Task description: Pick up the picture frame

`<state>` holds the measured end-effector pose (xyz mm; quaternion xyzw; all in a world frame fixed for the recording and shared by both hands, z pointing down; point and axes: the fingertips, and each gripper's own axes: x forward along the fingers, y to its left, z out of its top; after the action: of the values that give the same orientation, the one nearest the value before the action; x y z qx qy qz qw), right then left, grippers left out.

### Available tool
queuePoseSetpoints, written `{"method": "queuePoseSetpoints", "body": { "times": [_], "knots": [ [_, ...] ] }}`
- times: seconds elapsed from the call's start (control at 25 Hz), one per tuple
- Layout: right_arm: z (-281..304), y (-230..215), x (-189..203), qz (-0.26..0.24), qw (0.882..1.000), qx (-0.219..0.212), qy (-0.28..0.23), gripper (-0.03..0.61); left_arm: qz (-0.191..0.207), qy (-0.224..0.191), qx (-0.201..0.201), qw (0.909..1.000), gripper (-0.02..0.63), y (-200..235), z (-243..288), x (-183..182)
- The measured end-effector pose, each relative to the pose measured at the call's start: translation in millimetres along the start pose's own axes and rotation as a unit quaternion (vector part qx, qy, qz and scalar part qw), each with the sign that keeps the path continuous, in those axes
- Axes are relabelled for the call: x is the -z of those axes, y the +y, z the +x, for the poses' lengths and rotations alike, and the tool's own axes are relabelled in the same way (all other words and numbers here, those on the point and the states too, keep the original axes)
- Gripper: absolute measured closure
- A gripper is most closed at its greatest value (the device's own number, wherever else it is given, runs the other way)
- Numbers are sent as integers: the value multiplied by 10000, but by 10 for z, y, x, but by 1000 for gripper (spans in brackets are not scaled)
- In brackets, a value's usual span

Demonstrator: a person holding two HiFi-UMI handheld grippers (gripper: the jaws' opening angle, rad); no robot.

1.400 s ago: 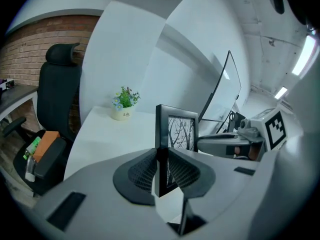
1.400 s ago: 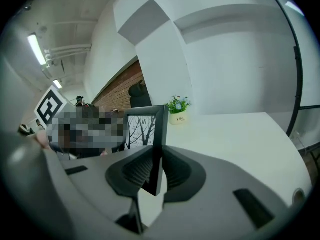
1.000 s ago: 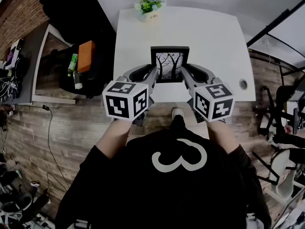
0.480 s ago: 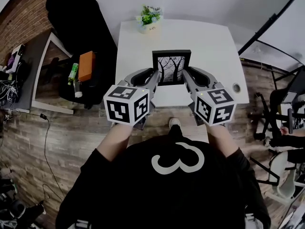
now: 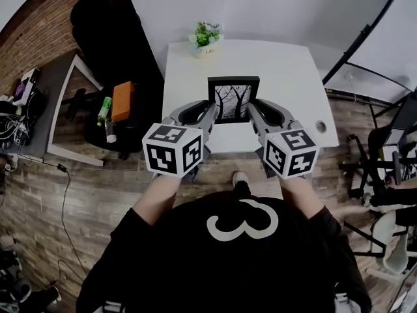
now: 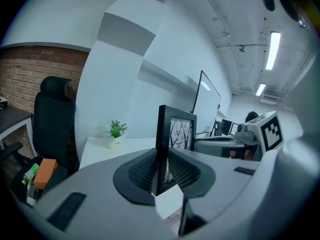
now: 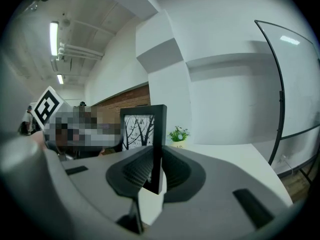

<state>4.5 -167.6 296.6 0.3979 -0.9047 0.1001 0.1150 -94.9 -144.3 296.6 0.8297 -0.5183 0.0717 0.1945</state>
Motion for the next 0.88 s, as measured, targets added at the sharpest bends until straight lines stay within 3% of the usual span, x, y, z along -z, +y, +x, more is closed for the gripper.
{"method": "queuePoseSetpoints", "body": {
  "times": [0.88],
  "knots": [
    [-100,23,22,-25,9999,-144,-75,520,-124,-63,18,9999,534,-57,-45,41]
  ]
}}
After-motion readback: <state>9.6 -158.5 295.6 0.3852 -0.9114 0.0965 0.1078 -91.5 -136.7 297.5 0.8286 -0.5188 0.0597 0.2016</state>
